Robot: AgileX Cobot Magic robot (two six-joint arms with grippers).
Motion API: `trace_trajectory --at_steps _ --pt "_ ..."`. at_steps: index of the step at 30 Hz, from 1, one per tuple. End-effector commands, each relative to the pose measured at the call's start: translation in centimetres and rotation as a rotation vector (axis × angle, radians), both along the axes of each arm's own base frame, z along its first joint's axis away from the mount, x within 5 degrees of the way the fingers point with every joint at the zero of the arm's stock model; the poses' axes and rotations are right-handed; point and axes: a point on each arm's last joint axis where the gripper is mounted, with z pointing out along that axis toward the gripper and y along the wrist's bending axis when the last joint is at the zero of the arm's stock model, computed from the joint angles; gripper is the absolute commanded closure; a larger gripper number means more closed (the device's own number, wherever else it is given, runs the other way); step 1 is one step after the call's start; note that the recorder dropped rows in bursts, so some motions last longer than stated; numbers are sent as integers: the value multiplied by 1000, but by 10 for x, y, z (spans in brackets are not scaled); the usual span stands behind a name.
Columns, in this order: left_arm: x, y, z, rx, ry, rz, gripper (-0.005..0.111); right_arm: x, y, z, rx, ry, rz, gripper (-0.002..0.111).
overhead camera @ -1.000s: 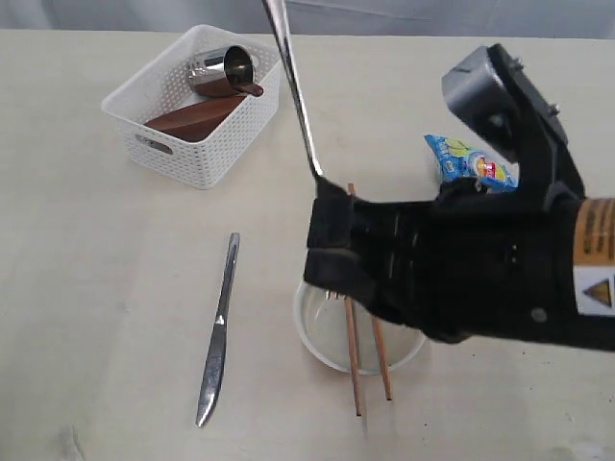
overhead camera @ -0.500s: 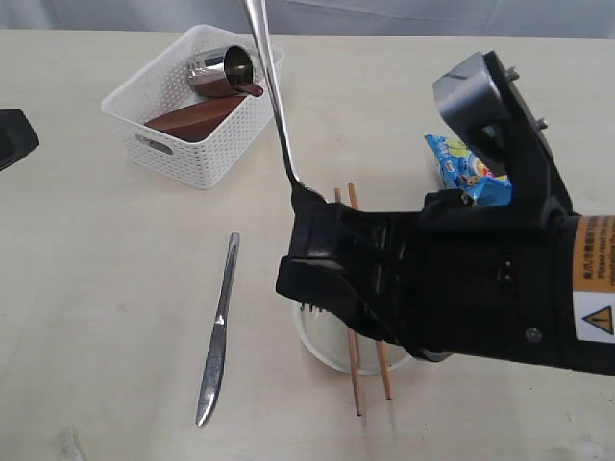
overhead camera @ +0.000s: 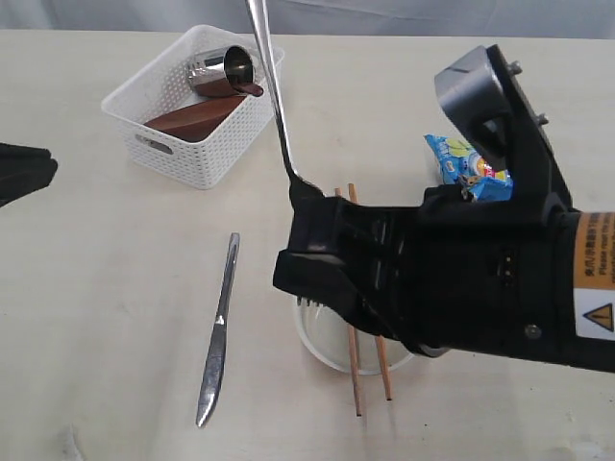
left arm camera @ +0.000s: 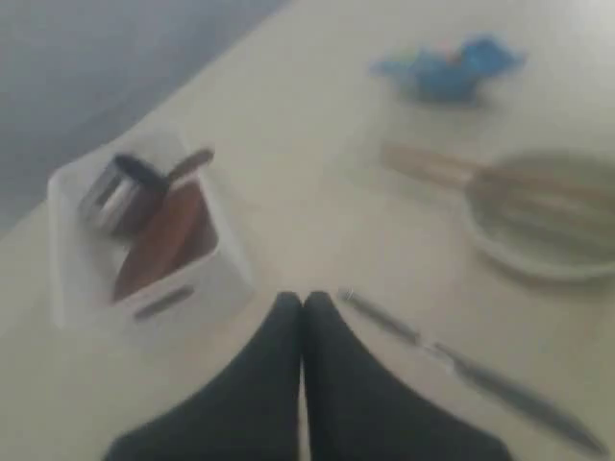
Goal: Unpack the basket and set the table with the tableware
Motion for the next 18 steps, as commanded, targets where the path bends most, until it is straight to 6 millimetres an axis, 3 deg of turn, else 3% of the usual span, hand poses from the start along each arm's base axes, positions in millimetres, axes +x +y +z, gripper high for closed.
trace_trajectory --at_steps 1,4,5,7,10,15,18 --pt "24 -7 6 287 250 74 107 1 -2 2 5 -41 8 109" --pt "37 -35 1 201 470 49 107 1 -2 2 2 -46 10 109" --pt "43 -52 -1 51 497 26 107 1 -2 2 0 -49 11 109" --pt "49 -63 -1 -104 469 35 107 1 -2 2 -4 -58 14 109" --pt "57 -52 1 -302 441 162 107 1 -2 1 -8 -55 13 109" --pt "48 -15 -9 -701 389 248 107 4 -4 1 2 -30 -20 109" --pt "46 -11 -11 -934 379 175 107 12 -7 2 6 -29 -66 109"
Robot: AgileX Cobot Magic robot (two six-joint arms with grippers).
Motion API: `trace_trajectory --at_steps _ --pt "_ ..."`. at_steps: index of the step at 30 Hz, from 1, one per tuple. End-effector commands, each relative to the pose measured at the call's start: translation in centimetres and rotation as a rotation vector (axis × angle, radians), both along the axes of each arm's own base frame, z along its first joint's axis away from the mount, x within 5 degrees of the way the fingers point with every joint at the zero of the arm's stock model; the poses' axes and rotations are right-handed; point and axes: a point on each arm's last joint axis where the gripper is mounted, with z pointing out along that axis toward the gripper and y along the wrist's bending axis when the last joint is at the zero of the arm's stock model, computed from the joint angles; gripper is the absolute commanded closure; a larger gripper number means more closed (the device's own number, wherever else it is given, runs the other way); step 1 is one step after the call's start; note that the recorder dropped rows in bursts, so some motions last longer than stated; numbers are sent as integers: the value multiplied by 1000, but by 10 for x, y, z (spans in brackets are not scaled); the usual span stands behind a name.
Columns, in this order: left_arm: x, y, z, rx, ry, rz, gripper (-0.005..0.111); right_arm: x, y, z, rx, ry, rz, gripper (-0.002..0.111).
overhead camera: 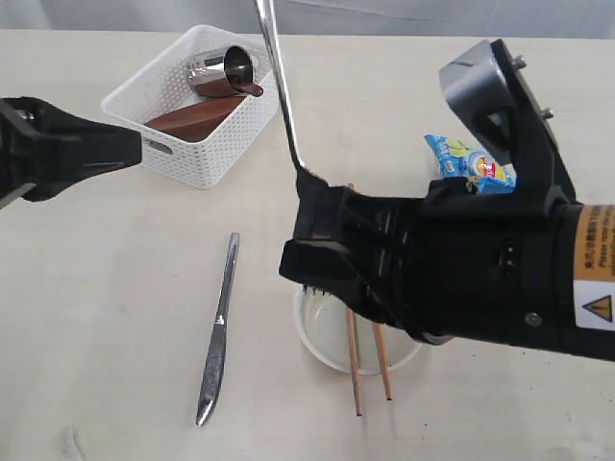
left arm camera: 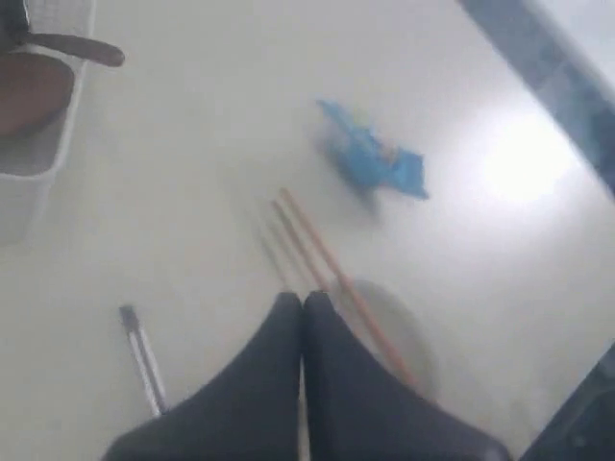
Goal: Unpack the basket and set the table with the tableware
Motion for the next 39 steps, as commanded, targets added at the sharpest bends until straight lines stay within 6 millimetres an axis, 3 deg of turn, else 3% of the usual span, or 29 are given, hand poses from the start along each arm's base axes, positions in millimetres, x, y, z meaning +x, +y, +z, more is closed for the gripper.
trace_trajectory --at_steps 1,7,14,16,21,23,39 --pt "0 2 3 -281 -97 -6 107 6 -5 2 17 -17 -38 109" --pt "2 -11 0 -290 -180 -222 107 6 -4 2 28 2 -44 109" --pt "8 -16 -10 -332 -104 -288 105 3 -2 0 16 8 -24 109" --pt "9 -17 -12 -348 -78 -293 96 4 0 -2 1 14 -22 109" --pt "12 -17 -15 -366 -34 -274 61 8 8 -11 -30 15 -17 109" --pt "12 -17 -15 -366 -34 -274 55 9 11 -14 -33 16 -18 109" --pt "17 -14 -18 -314 -54 -219 54 19 27 -29 -35 21 -29 109"
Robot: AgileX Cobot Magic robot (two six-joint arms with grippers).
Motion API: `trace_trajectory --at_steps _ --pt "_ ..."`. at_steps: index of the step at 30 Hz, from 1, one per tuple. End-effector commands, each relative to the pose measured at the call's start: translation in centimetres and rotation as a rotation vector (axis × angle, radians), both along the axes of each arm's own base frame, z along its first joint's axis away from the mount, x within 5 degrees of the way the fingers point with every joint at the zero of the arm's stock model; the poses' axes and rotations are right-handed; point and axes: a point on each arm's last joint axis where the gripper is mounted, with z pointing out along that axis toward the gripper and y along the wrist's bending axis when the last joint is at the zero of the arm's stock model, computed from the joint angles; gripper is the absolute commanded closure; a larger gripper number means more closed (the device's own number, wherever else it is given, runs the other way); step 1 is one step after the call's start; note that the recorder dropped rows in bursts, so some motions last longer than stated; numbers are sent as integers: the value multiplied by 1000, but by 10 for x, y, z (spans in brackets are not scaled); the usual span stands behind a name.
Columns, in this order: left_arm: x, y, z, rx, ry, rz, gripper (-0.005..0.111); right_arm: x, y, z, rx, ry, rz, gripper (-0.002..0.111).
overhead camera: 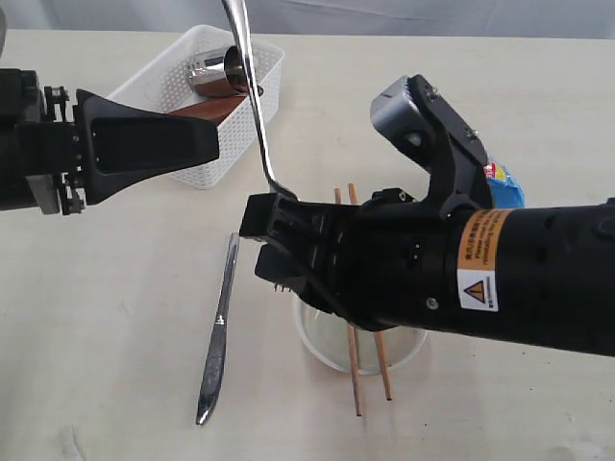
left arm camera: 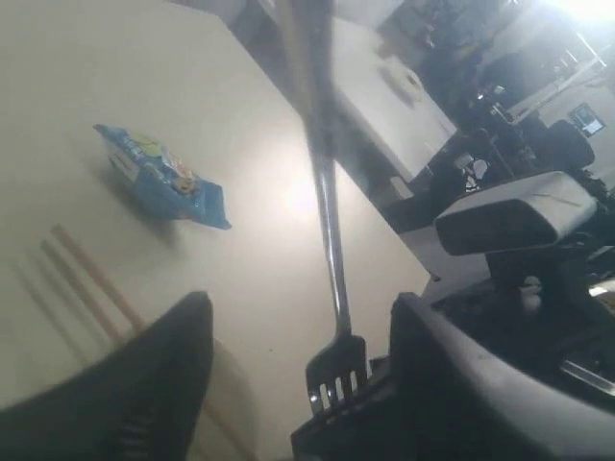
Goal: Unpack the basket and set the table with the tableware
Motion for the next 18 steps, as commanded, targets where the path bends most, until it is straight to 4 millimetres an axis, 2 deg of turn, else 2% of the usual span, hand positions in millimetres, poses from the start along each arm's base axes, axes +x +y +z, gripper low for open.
trace_trajectory --at_steps 1,12,18 --pt "3 2 -2 12 -2 36 54 1 1 1 18 -21 4 109" --pt "8 -10 -15 3 75 -51 54 4 8 -7 15 -5 -7 109" --pt "11 -11 -9 6 45 -49 54 5 8 -7 19 0 -11 109"
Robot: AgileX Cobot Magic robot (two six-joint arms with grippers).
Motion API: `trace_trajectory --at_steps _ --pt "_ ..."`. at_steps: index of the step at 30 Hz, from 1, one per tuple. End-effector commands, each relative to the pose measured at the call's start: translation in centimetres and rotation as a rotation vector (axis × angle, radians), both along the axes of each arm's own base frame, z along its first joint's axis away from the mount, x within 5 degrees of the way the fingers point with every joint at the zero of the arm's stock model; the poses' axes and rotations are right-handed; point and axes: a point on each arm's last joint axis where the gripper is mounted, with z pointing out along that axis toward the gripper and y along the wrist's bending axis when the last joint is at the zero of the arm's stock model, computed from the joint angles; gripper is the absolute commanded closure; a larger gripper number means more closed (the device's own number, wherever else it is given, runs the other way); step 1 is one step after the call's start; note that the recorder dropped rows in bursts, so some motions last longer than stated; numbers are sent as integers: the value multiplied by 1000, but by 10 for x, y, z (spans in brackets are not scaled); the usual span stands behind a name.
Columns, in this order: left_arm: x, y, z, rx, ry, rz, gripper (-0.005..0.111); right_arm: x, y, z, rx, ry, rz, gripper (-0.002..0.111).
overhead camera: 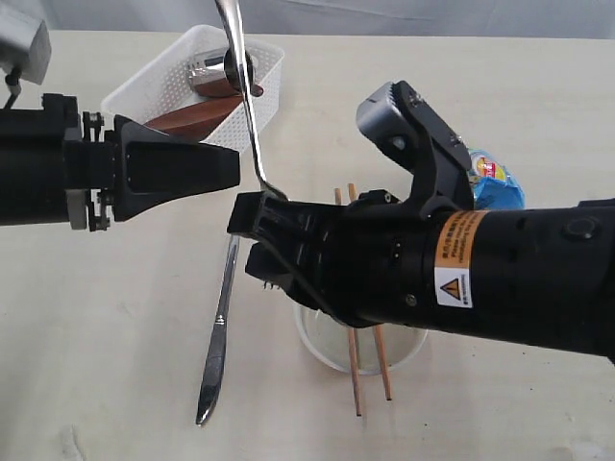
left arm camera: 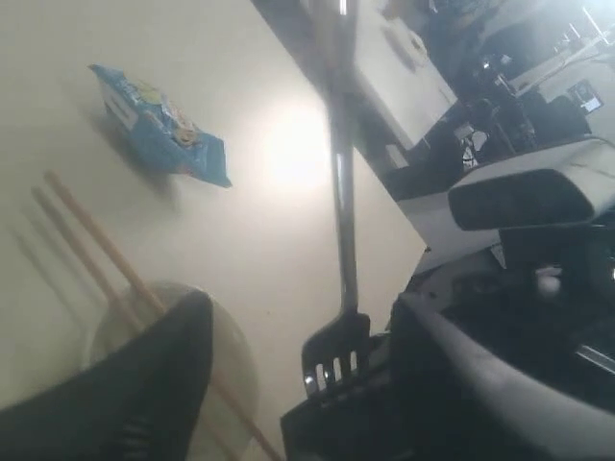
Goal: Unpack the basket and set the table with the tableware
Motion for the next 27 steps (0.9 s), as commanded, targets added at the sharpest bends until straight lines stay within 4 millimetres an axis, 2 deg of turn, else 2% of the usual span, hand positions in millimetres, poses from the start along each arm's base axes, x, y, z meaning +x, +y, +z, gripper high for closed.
trace_trajectory --at_steps 1,6,15,18,20,24,27 --pt "4 -2 11 -12 -50 -7 54 0 1 1 16 -5 -3 109" --pt "9 -3 20 -15 -80 -3 54 -6 6 4 58 -6 16 109" --pt "10 -2 19 -10 -79 4 54 -6 8 8 108 -32 16 109" --pt "10 -2 19 -11 -79 3 54 -12 15 3 99 -4 35 109" --pt "10 -3 21 -13 -86 1 56 -16 21 1 121 -13 58 109" --pt "10 -2 21 -11 -86 5 62 -15 24 0 132 -20 57 109" --pt "11 -2 21 -9 -85 7 62 -15 24 0 139 -24 56 109"
